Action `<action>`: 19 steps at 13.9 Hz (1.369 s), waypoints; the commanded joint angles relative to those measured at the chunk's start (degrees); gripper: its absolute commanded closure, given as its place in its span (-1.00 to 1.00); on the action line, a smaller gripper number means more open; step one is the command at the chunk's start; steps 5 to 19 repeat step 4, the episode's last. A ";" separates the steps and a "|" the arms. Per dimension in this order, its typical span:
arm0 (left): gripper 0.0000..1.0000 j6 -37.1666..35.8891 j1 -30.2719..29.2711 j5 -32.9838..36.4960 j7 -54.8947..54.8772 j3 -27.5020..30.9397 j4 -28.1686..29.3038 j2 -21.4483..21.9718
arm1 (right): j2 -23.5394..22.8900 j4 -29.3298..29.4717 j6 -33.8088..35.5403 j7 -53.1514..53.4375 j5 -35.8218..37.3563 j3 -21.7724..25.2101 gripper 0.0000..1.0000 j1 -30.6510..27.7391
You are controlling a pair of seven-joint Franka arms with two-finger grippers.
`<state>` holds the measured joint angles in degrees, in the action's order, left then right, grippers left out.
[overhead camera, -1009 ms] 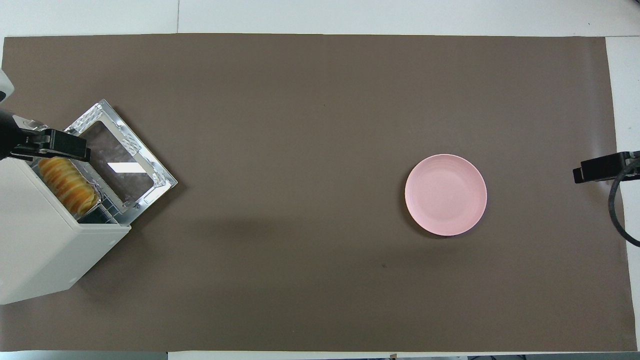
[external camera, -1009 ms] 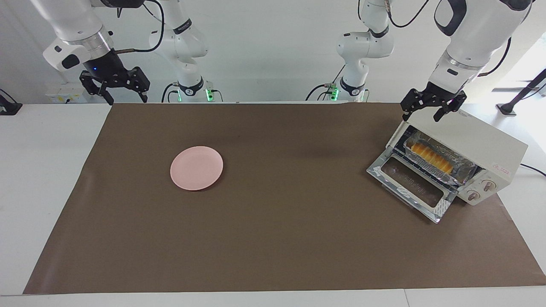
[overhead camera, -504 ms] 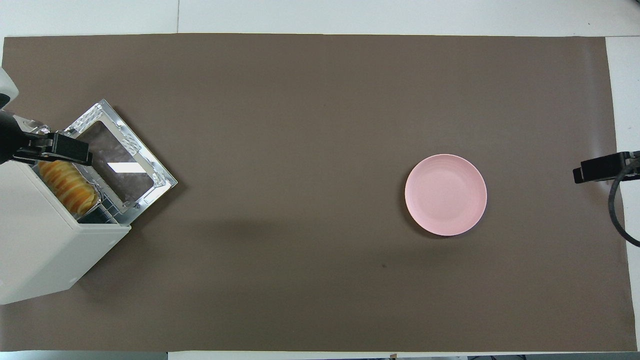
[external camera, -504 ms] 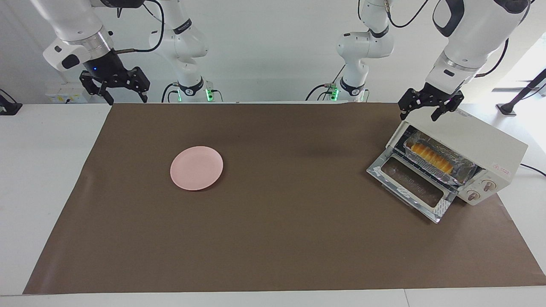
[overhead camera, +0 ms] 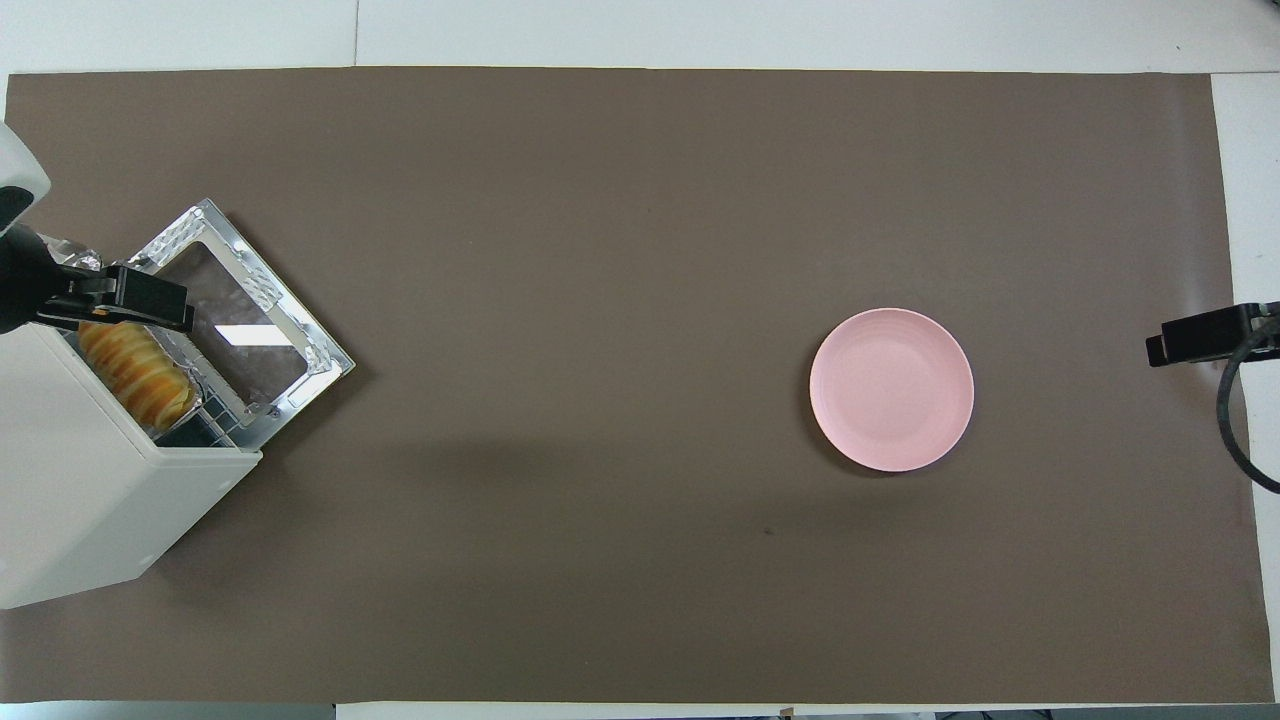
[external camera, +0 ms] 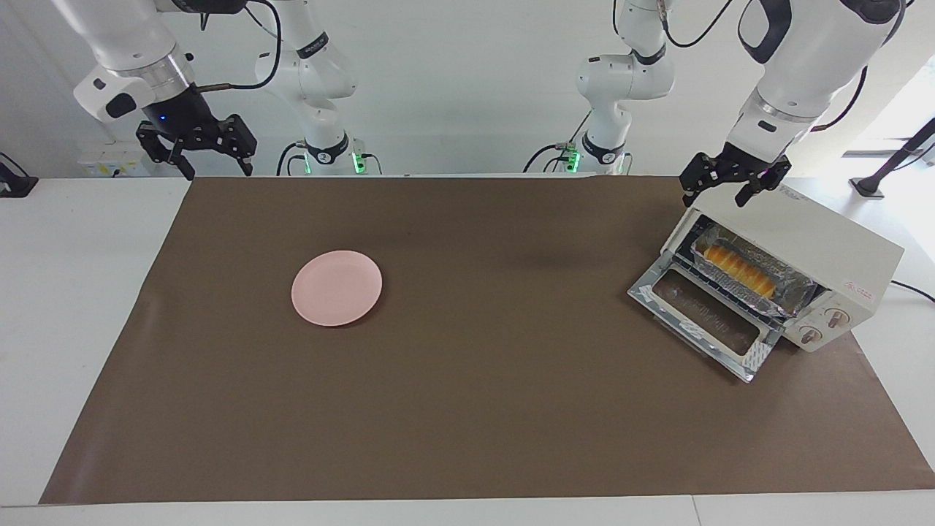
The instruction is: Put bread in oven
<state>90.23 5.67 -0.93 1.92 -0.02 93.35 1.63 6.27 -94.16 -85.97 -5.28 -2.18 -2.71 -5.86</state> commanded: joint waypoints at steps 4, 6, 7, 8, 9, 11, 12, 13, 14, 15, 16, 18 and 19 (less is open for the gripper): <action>-1.00 -1.02 -0.84 -0.47 0.54 0.19 1.57 1.53 | 0.94 -0.76 0.19 0.62 0.34 -0.81 -1.00 -0.90; -1.00 -1.02 -0.84 -0.47 0.54 0.19 1.57 1.53 | 0.94 -0.76 0.19 0.62 0.34 -0.81 -1.00 -0.90; -1.00 -1.02 -0.84 -0.47 0.54 0.19 1.57 1.53 | 0.94 -0.76 0.19 0.62 0.34 -0.81 -1.00 -0.90; -1.00 -1.02 -0.84 -0.47 0.54 0.19 1.57 1.53 | 0.94 -0.76 0.19 0.62 0.34 -0.81 -1.00 -0.90; -1.00 -1.02 -0.84 -0.47 0.54 0.19 1.57 1.53 | 0.94 -0.76 0.19 0.62 0.34 -0.81 -1.00 -0.90; -1.00 -1.02 -0.84 -0.47 0.54 0.19 1.57 1.53 | 0.94 -0.76 0.19 0.62 0.34 -0.81 -1.00 -0.90; -1.00 -1.02 -0.84 -0.47 0.54 0.19 1.57 1.53 | 0.94 -0.76 0.19 0.62 0.34 -0.81 -1.00 -0.90; -1.00 -1.02 -0.84 -0.47 0.54 0.19 1.57 1.53 | 0.94 -0.76 0.19 0.62 0.34 -0.81 -1.00 -0.90; -1.00 -1.02 -0.84 -0.47 0.54 0.19 1.57 1.53 | 0.94 -0.76 0.19 0.62 0.34 -0.81 -1.00 -0.90; -1.00 -1.02 -0.84 -0.47 0.54 0.19 1.57 1.53 | 0.94 -0.76 0.19 0.62 0.34 -0.81 -1.00 -0.90; -1.00 -1.02 -0.84 -0.47 0.54 0.19 1.57 1.53 | 0.94 -0.76 0.19 0.62 0.34 -0.81 -1.00 -0.90; -1.00 -1.02 -0.84 -0.47 0.54 0.19 1.57 1.53 | 0.94 -0.76 0.19 0.62 0.34 -0.81 -1.00 -0.90; -1.00 -1.02 -0.84 -0.47 0.54 0.19 1.57 1.53 | 0.94 -0.76 0.19 0.62 0.34 -0.81 -1.00 -0.90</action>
